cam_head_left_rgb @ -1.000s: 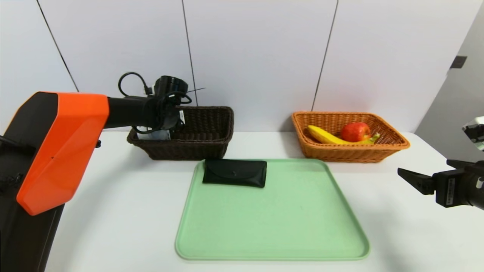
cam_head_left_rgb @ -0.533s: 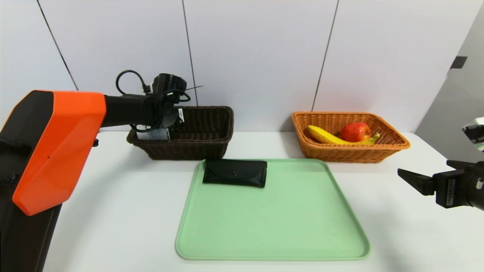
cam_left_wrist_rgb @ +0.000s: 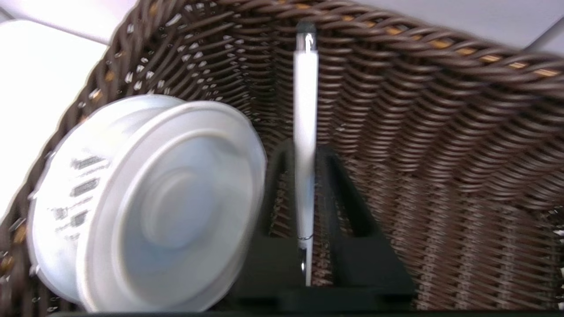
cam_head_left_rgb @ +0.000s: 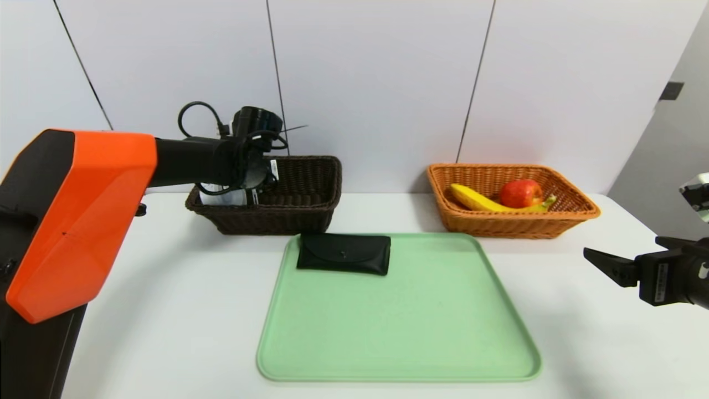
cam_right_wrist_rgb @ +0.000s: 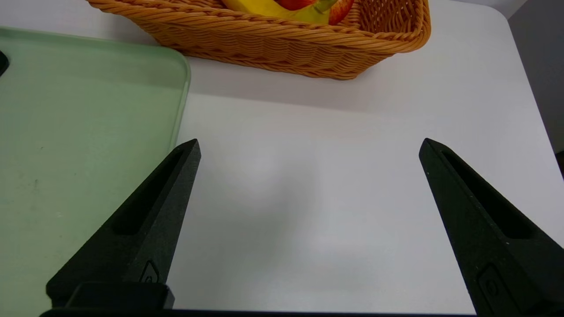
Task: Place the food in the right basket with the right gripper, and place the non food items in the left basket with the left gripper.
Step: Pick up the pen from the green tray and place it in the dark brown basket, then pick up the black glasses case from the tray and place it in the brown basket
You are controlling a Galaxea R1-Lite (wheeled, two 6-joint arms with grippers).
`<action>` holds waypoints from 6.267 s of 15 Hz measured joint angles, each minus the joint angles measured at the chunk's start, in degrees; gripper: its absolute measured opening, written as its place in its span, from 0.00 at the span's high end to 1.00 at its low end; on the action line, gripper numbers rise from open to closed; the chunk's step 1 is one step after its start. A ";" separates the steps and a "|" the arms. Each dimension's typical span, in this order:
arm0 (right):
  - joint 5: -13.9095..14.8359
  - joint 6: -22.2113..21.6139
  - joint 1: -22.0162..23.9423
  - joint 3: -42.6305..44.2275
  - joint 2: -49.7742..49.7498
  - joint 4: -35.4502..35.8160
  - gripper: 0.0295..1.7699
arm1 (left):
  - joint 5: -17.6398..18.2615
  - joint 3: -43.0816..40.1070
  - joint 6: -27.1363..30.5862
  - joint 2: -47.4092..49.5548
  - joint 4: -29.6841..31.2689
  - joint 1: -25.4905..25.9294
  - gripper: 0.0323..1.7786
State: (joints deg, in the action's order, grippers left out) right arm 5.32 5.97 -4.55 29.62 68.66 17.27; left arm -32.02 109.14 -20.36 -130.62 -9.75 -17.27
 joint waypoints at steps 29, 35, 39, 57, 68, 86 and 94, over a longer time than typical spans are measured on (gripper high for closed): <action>-7.85 -2.26 -0.09 -4.33 -5.01 0.11 0.03 | 43.20 -18.98 75.20 29.14 -19.91 -14.07 0.06; -10.00 -4.55 -0.11 -6.41 -6.69 3.72 0.03 | 43.33 -17.69 77.87 24.02 -18.99 -15.88 0.05; -11.64 -6.16 -0.11 -7.22 -6.69 4.57 0.03 | 43.40 -16.20 77.98 20.46 -17.40 -16.41 0.05; -13.41 -6.68 -0.18 -8.18 -5.13 6.60 0.03 | 50.70 -15.13 76.80 7.25 -8.16 -16.30 0.05; -13.69 -6.68 -0.35 -8.57 -1.38 9.01 0.03 | 50.57 -9.34 74.74 3.08 -8.63 -14.42 0.05; -13.58 -6.68 -0.35 -9.16 1.35 12.15 0.03 | 52.01 -8.92 72.75 3.41 -9.05 -14.34 0.05; -13.58 -6.63 -0.35 -9.73 1.21 12.17 0.03 | 53.69 -9.47 70.72 4.33 -10.61 -14.73 0.05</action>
State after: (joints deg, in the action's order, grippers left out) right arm -8.27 -0.66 -4.90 19.90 69.86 29.44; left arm 21.66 99.67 50.36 -126.29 -20.36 -32.00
